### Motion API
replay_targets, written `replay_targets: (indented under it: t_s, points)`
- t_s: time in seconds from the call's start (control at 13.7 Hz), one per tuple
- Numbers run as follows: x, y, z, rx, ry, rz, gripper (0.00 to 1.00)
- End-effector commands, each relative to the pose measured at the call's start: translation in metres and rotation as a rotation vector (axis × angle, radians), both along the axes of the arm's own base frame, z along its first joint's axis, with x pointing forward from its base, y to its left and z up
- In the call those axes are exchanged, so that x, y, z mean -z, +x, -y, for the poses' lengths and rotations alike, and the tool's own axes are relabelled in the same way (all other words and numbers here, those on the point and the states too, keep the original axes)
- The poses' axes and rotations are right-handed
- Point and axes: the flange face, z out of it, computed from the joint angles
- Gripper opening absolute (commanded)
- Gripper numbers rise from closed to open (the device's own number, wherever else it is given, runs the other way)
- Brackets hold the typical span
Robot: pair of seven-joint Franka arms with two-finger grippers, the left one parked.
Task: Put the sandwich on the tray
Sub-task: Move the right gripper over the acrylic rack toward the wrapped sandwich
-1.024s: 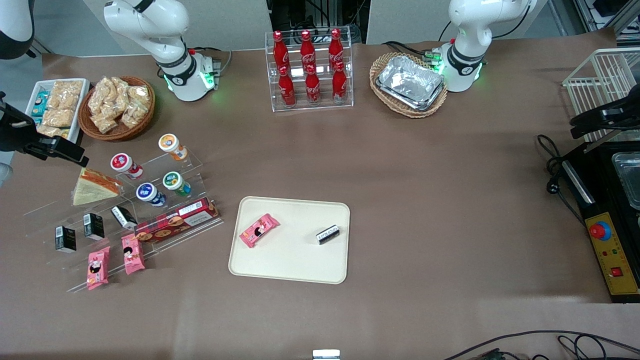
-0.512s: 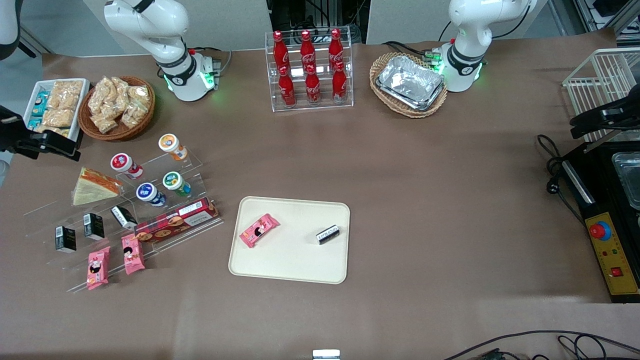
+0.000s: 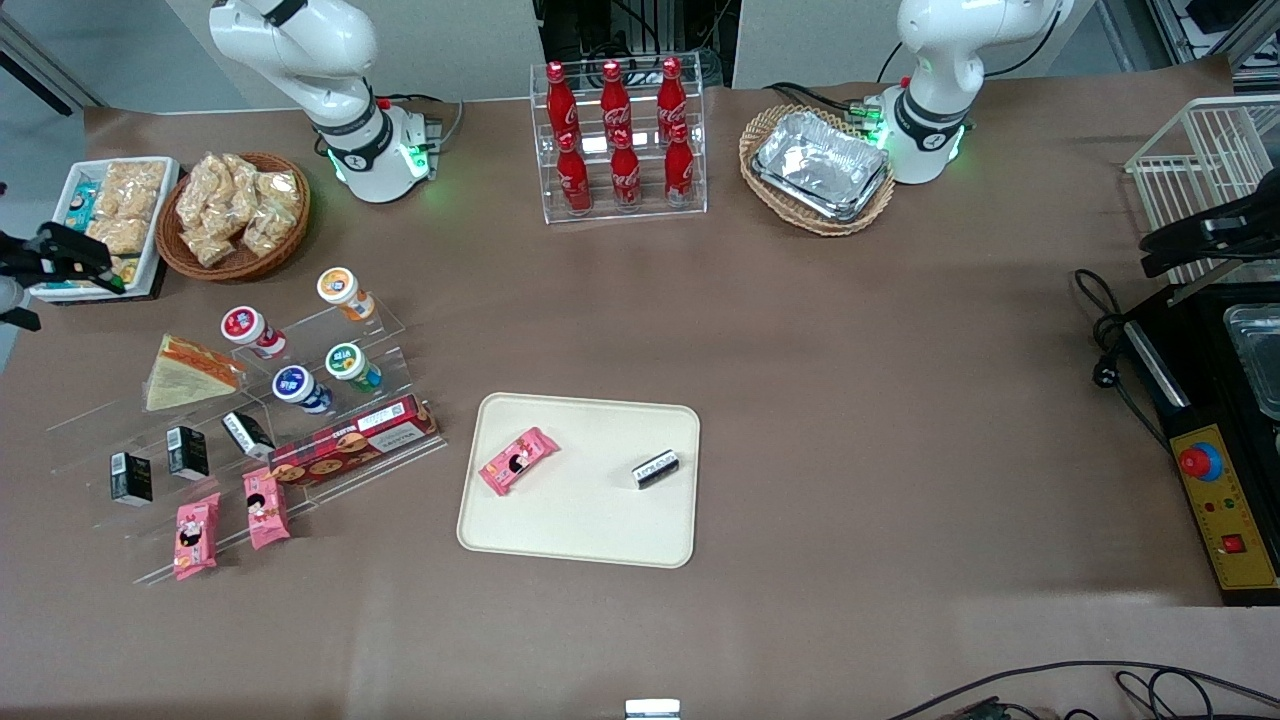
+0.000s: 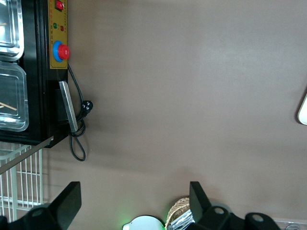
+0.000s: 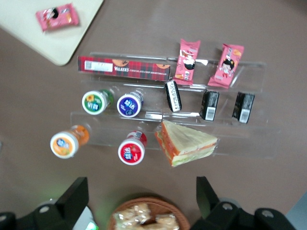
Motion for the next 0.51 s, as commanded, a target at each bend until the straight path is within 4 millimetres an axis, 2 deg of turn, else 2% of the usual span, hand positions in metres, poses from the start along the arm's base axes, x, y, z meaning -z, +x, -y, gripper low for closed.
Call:
replay_targets:
  t_s: [0.0,0.22,0.29,0.44]
  points:
    - [0.005,-0.003,0.010,-0.322,0.032,-0.006,1.00]
    - [0.018,0.001,0.026,-0.714,0.047,0.036,1.00]
    - [0.020,0.001,0.030,-0.796,0.044,0.049,1.00]
    - [0.028,0.000,0.031,-0.845,0.051,0.044,1.00]
